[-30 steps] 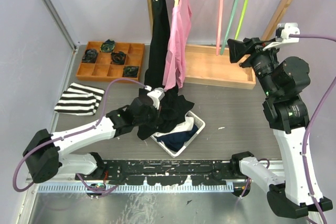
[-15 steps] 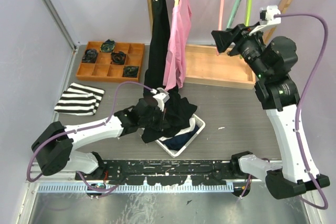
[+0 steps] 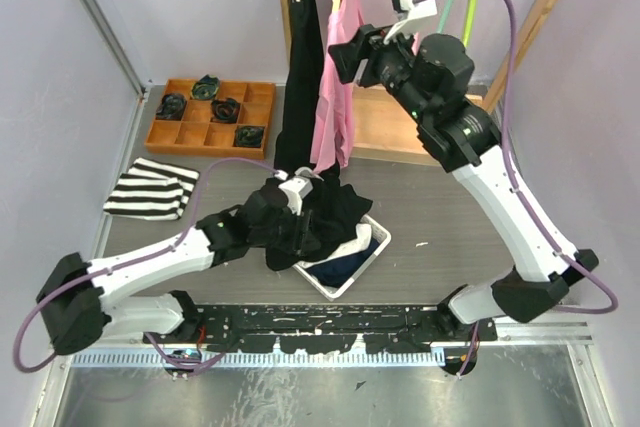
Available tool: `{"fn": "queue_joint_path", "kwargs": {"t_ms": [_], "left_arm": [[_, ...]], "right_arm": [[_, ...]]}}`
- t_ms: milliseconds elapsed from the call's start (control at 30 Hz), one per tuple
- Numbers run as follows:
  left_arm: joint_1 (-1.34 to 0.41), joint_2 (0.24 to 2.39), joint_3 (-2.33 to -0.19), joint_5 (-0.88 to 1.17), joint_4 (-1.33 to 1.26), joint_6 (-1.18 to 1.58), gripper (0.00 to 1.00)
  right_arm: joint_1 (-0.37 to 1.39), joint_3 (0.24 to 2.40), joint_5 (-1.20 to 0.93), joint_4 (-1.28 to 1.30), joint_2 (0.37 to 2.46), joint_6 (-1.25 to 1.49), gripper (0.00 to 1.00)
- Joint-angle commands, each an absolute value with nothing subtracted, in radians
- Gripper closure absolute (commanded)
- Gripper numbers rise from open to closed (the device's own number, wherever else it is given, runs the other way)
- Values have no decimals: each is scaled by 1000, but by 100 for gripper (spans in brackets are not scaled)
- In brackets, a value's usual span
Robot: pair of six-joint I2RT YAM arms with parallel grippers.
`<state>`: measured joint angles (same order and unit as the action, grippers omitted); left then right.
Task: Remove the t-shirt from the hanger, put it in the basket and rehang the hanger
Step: Place the T-shirt in the bin, then pick up the hanger from the clothesline.
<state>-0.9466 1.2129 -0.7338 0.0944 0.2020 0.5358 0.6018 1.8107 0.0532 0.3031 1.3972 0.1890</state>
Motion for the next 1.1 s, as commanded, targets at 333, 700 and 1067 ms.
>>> {"fn": "queue_joint_path", "kwargs": {"t_ms": [333,700,1067], "left_arm": [[-952,893,-761,4,393,481,25],[-952,782,-762,2,363,470,21],[-952,656,-776,-58,322,463,19]], "right_arm": [[693,2028,367,287,1600,152,36],[702,2083,447,296,1671,144,36],[701,2170,506,330,1744,139,38]]}}
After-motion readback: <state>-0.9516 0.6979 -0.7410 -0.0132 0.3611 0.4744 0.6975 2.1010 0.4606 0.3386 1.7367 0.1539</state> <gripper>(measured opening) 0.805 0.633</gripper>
